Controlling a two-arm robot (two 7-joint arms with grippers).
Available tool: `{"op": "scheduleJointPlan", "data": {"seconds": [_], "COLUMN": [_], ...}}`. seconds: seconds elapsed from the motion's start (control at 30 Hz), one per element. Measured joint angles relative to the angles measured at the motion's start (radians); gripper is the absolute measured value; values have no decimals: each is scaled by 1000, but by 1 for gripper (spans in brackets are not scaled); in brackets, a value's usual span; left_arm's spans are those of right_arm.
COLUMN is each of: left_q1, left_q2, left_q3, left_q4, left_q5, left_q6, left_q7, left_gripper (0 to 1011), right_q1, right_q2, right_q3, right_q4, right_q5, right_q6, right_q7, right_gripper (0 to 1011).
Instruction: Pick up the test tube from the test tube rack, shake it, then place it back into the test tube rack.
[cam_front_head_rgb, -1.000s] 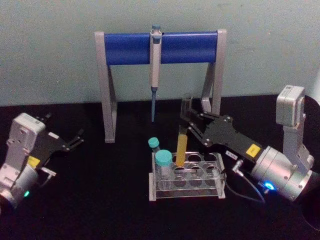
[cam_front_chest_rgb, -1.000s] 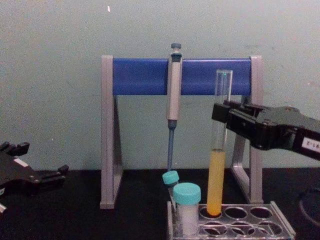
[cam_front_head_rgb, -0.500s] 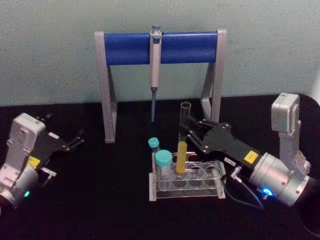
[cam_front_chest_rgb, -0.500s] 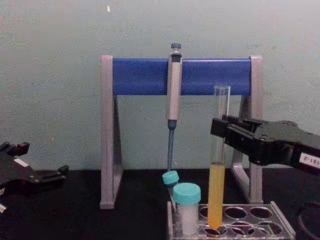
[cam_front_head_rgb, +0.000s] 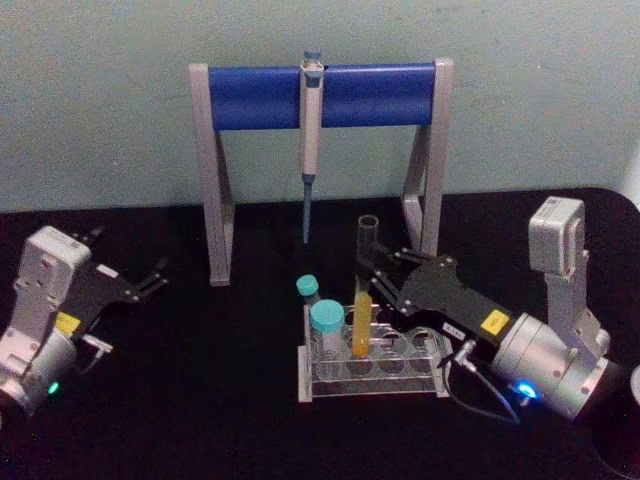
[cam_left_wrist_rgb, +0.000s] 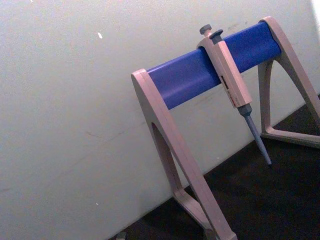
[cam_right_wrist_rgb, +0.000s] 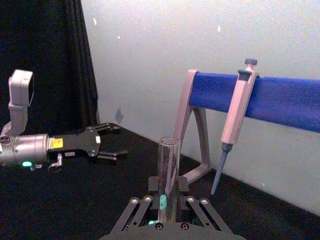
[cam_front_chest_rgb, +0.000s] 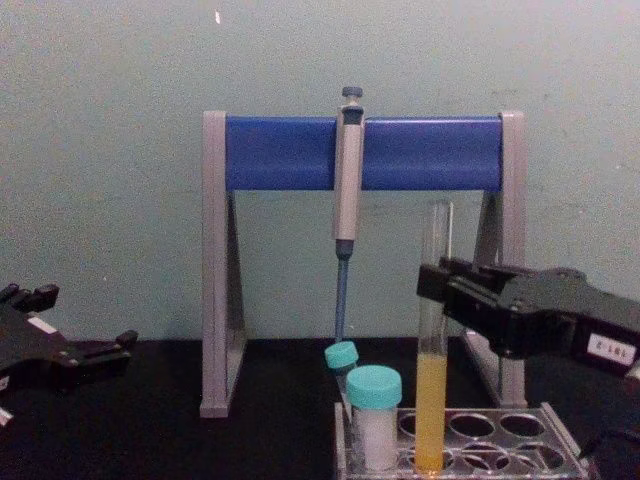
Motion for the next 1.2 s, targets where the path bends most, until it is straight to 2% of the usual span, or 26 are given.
{"op": "scheduleJointPlan", "data": {"seconds": [0.83,1.2], "left_q1": [0,0], "left_q2": [0,0], "left_q3": [0,0], "left_q4": [0,0], "left_q5": [0,0], "left_q6": [0,0], "left_q7": [0,0], "left_gripper": [1001,1001], "right_q1": [-1,-3], "right_q2": [-35,-39], "right_q3": [-20,-19], "right_q4": [81,83], "right_q5": [-31,-39], "right_q6": [4,5], "right_q7": [-8,-17], "right_gripper": [226,226]}}
